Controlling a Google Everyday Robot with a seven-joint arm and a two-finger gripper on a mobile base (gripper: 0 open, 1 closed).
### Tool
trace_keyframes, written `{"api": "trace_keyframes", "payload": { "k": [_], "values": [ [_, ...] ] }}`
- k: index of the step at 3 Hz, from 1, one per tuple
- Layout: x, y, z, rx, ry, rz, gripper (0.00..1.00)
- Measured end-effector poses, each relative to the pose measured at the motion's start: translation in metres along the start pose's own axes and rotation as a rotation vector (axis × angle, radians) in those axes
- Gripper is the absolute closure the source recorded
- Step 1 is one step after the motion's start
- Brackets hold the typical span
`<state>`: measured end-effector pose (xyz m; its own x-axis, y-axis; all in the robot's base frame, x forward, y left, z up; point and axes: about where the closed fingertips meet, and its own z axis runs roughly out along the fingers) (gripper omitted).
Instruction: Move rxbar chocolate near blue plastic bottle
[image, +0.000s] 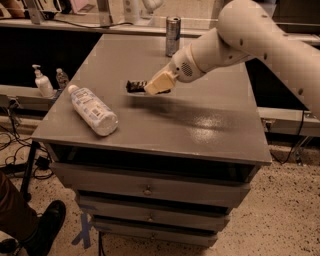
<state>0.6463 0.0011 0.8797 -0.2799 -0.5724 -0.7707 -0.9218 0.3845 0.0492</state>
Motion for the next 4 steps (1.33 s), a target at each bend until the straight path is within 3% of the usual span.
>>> {"api": "trace_keyframes", "payload": {
  "k": [2,4],
  "values": [
    [-0.015,0.041,0.048,-0.062,0.018,-0.08,1.0],
    [-0.019,0.058,0.063,-0.094,0.052,-0.104,0.59]
  ]
}}
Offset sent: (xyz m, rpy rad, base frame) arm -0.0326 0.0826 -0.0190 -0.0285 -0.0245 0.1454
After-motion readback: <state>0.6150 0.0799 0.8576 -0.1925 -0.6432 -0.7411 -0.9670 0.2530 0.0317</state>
